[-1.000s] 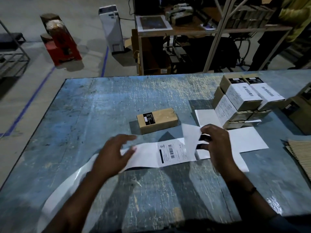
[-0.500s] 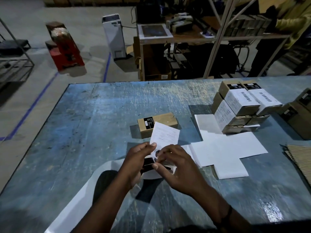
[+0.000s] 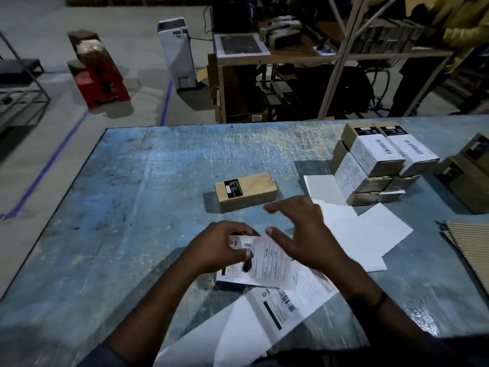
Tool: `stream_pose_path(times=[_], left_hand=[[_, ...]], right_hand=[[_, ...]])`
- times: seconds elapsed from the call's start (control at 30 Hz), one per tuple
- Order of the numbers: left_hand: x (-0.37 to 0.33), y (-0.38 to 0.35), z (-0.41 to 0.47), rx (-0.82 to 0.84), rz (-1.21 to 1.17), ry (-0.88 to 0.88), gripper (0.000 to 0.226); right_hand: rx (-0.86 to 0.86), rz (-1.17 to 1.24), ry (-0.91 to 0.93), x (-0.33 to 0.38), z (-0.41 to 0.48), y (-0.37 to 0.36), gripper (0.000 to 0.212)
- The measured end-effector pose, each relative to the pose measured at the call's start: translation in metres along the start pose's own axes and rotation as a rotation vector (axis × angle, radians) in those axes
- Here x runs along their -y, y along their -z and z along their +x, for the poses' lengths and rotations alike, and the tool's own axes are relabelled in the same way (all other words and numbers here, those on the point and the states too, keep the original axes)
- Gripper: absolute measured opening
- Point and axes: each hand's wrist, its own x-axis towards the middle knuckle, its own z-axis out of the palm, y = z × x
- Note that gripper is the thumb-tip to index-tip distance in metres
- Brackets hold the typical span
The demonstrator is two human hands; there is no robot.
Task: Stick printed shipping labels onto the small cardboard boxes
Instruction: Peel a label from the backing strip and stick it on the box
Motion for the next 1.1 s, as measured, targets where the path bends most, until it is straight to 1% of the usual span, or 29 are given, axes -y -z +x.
stream_pose_path(times=[0.03, 0.1, 0.17, 0.2, 0.27, 0.37, 0.43, 0.47, 0.53, 0.6, 0.67, 0.73, 0.8, 0.9, 1.03, 1.1], left_hand=[[-0.003, 0.002, 0.001, 0.013, -0.001, -0.004, 0.037], [-0.005, 0.005, 0.005, -0.005, -0.020, 0.002, 0.048], [-0.001, 0.006, 0.007, -0.036, -0.047, 0.007, 0.055], [0.000, 0.006, 0.008, -0.044, -0.055, 0.006, 0.058], [0.002, 0.006, 0.007, -0.054, -0.066, 0.004, 0.064], [0.005, 0.007, 0.008, -0.035, -0.071, 0.007, 0.079], [0.005, 0.009, 0.009, -0.011, -0.090, -0.004, 0.088], [0.005, 0.010, 0.011, -0.012, -0.109, -0.017, 0.092], [0.005, 0.012, 0.017, -0.060, -0.204, -0.033, 0.095], [0.006, 0.013, 0.022, -0.157, -0.394, 0.019, 0.092], [0.013, 0.012, 0.029, -0.243, -0.548, 0.083, 0.083], [0.016, 0.009, 0.032, -0.247, -0.668, 0.127, 0.070], [0.017, 0.004, 0.032, -0.218, -0.739, 0.158, 0.062], [0.020, -0.004, 0.034, -0.216, -0.745, 0.166, 0.063], [0.020, -0.001, 0.038, -0.215, -0.699, 0.149, 0.061], [0.019, 0.001, 0.039, -0.205, -0.674, 0.134, 0.060]], right_hand=[[0.075, 0.032, -0.016, 0.000, 0.004, 0.000, 0.037], [0.164, 0.107, -0.047, 0.001, 0.009, -0.002, 0.024], [0.201, 0.228, -0.086, 0.001, 0.011, -0.004, 0.009], [0.209, 0.271, -0.103, 0.000, 0.010, -0.005, 0.005], [0.214, 0.317, -0.135, -0.002, 0.005, -0.006, 0.004], [0.225, 0.404, -0.166, -0.003, 0.001, -0.006, 0.013], [0.222, 0.409, -0.166, -0.003, 0.003, -0.008, 0.009], [0.205, 0.401, -0.173, -0.005, 0.006, -0.009, 0.005], [0.133, 0.389, -0.218, -0.007, 0.013, -0.009, 0.006], [0.029, 0.437, -0.286, -0.011, 0.018, -0.009, 0.008], [-0.087, 0.586, -0.374, -0.015, 0.021, -0.010, 0.007], [-0.163, 0.758, -0.482, -0.018, 0.021, -0.012, 0.004], [-0.185, 0.897, -0.579, -0.018, 0.019, -0.018, 0.003], [-0.160, 0.968, -0.660, -0.017, 0.015, -0.027, 0.005], [-0.153, 0.931, -0.684, -0.022, 0.013, -0.032, 0.007], [-0.161, 0.868, -0.682, -0.024, 0.015, -0.033, 0.009]])
